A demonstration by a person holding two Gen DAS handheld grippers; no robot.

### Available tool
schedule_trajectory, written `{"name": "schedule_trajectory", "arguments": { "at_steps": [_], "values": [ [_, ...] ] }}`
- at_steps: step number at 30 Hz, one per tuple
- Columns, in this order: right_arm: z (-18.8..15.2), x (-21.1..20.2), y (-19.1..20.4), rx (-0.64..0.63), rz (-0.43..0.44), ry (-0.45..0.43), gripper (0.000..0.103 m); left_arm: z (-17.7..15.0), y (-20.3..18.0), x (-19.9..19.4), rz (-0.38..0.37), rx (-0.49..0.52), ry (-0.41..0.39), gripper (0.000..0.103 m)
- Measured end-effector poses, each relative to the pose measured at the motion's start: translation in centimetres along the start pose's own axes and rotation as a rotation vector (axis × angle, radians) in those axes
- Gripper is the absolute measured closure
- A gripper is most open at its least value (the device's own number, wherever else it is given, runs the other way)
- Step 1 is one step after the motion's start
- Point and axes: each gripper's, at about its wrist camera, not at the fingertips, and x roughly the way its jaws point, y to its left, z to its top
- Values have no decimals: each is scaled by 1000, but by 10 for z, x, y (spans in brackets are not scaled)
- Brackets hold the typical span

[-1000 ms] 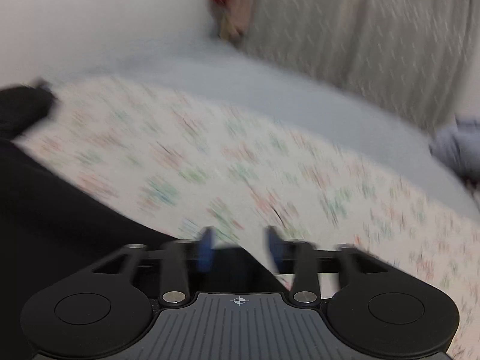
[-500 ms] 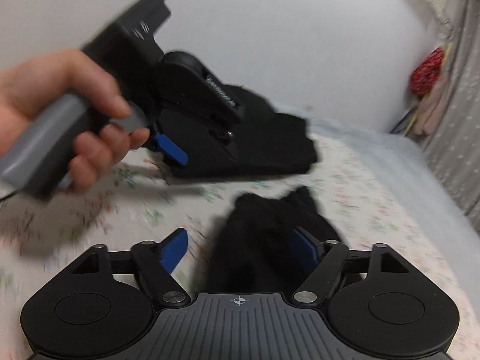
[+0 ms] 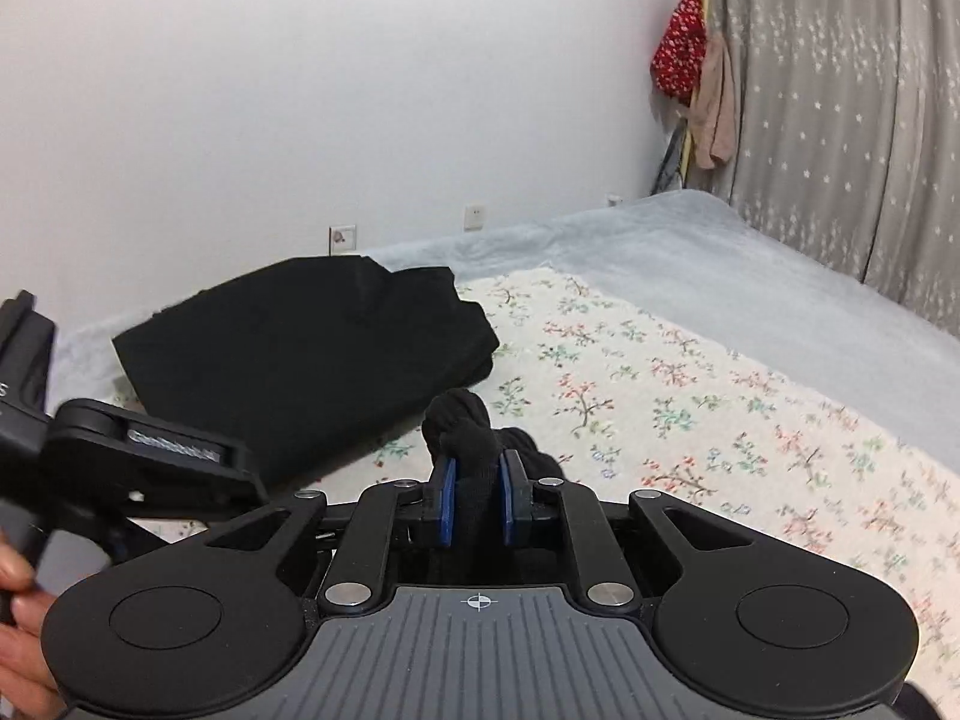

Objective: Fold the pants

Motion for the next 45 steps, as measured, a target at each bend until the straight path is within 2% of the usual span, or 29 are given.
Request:
{"name": "schedule_trajectory", "arguments": {
  "at_steps": [4,6,7,8,9,12,15,17,18,19,21,22,25,26,28,30,31,34,38,39,41,43,45],
  "values": [
    [2,-7,-8,53,-7,-32,90,-7,-9,16,48,74,-29,26],
    [3,-11,-17,95,-7,-52,90,-13,-23,22,64,153,-36,26],
    [4,-10,-20,100,-11,-52,89,-15,-29,25,88,206,-43,32],
    [5,-12,-22,99,-13,-52,89,-16,-31,27,135,252,-50,42],
    [7,-13,-25,100,-10,-51,89,-16,-32,30,192,296,-43,57],
    [14,-18,-34,126,-9,-60,90,-12,-36,31,217,340,-14,59],
    [18,-20,-40,125,-15,-62,90,-12,-50,25,286,424,-44,60],
    [21,-19,-43,132,1,-56,89,-8,-58,10,270,455,-94,59],
    [21,-19,-43,135,7,-53,89,-8,-63,3,222,506,-110,59],
    [23,-18,-44,143,14,-49,90,-11,-70,-1,139,572,-105,59],
    [25,-18,-49,168,34,-37,89,-22,-81,11,-9,690,8,58],
    [27,-17,-52,179,46,-31,89,-29,-85,20,-31,744,52,57],
    [30,-17,-60,215,70,-15,89,-43,-90,56,86,826,76,59],
    [30,-18,-63,230,80,-12,89,-42,-90,66,110,822,75,61],
    [29,-21,-68,265,105,-6,89,-36,-93,80,140,807,30,74],
    [28,-25,-69,285,133,-4,89,-23,-94,81,136,736,-30,79],
    [26,-27,-66,278,139,-4,89,-17,-94,84,160,694,-65,82],
    [22,-30,-60,260,148,-8,89,-2,-83,97,297,593,-127,80],
    [16,-25,-52,225,152,-4,90,11,-71,96,271,587,-115,80],
    [14,-23,-47,205,147,-5,89,17,-67,91,272,548,-116,80],
    [11,-21,-37,168,142,-12,89,37,-46,74,243,384,-110,80],
    [7,-21,-23,130,139,-17,89,60,-11,53,185,156,-115,80],
    [-1,-21,-3,76,145,-15,89,70,12,35,137,20,-114,80]
  ]
}}
